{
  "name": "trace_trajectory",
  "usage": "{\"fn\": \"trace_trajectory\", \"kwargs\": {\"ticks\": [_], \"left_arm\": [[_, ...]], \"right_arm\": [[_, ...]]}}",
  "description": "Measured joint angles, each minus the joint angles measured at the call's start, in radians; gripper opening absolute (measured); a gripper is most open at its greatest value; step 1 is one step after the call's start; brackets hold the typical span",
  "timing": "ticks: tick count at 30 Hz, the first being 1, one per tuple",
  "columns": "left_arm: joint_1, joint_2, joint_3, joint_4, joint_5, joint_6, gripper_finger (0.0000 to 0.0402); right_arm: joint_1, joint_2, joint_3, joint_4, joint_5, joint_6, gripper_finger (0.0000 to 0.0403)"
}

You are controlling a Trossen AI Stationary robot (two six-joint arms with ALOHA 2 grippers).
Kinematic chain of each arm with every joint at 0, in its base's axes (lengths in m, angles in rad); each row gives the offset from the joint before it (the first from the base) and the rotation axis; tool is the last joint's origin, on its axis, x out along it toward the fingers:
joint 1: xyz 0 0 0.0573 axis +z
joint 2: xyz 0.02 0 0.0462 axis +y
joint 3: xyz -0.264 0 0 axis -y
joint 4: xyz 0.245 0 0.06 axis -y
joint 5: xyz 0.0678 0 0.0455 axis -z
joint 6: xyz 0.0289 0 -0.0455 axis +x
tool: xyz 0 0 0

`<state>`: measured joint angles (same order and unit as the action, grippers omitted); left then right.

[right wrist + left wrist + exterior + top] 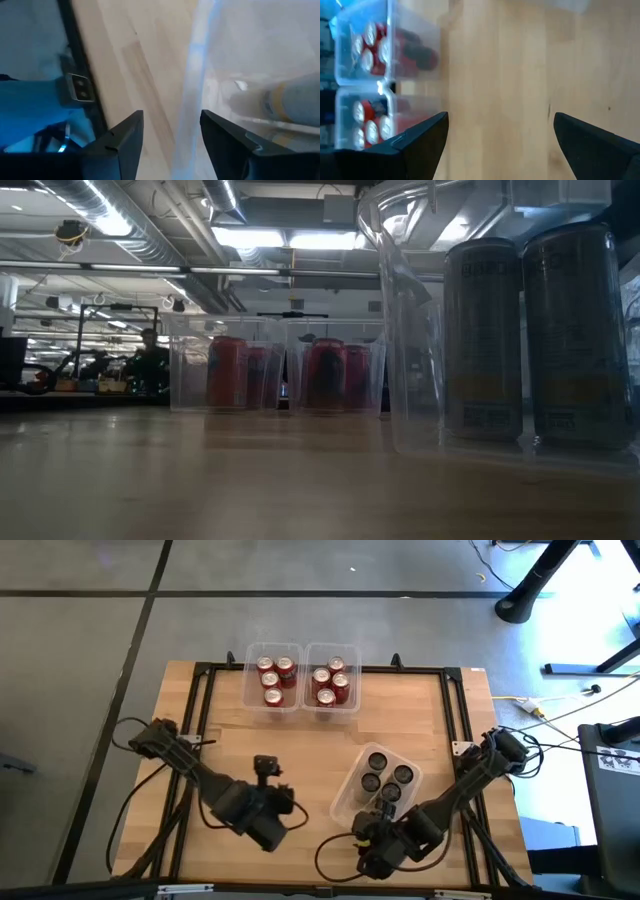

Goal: Sort soda cans
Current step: Move the bottom transparent bin to the top right of the table

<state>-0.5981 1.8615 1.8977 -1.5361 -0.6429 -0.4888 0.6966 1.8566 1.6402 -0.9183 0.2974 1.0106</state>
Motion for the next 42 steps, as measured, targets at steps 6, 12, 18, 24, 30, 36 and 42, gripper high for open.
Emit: {"fn": "trace_trajectory", "kwargs": {"ticks": [6,12,18,24,30,36,42], "left_arm": [[-0.034,-0.154,-0.271,0.167,-0.007,-0.127,0.0349],[-0.037,-0.239,-0.437,0.316,-0.006,-0.159,0.0349],[-0.021,-0.240,-0.478,0.356,-0.005,-0.132,0.0349],[-0.021,-0.240,-0.485,0.376,-0.005,-0.086,0.0349],[-0.021,-0.240,-0.485,0.375,-0.005,-0.080,0.0349],[-0.021,-0.240,-0.485,0.374,-0.005,-0.082,0.0349],[-0.024,-0.240,-0.485,0.366,-0.005,-0.087,0.0349]], "right_arm": [[-0.019,0.025,0.000,-0.068,0.005,0.007,0.0198],[-0.018,0.035,0.000,-0.071,0.005,-0.065,0.0170],[-0.015,0.034,0.003,-0.078,-0.007,-0.130,0.0045],[-0.015,0.031,0.005,-0.212,0.015,-0.179,0.0042],[-0.034,0.029,0.005,-0.326,0.034,-0.214,0.0028],[-0.069,0.031,0.000,-0.445,0.083,-0.221,0.0025],[-0.093,0.034,-0.003,-0.570,0.097,-0.207,0.0025]]}}
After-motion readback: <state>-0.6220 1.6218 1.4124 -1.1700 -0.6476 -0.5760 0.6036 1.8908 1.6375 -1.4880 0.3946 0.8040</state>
